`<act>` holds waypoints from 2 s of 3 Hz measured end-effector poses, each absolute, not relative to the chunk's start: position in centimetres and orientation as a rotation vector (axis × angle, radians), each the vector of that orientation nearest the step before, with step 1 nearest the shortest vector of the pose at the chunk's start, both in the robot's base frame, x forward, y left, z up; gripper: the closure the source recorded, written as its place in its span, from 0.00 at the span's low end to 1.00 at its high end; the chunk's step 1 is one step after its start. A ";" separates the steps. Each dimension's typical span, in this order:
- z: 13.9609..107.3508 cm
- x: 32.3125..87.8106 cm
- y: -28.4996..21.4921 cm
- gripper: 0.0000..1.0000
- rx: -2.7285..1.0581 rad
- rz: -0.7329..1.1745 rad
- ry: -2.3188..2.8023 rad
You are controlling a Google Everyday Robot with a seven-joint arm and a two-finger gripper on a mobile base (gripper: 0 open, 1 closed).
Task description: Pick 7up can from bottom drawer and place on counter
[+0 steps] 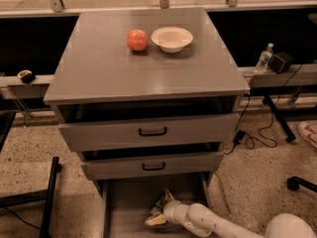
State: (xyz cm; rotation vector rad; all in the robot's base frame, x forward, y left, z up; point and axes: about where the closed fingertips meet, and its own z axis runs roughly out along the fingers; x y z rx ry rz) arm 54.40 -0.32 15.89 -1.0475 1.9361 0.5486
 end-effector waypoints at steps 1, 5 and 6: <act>15.6 54.7 -1.1 0.00 -1.024 0.536 1.941; 13.8 54.2 -1.9 0.71 -0.993 0.604 1.927; 17.7 54.6 -3.4 0.94 -0.953 0.642 1.773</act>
Offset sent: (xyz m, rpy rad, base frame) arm 0.0047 -0.0231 -0.0181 -0.0198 0.0084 -0.0376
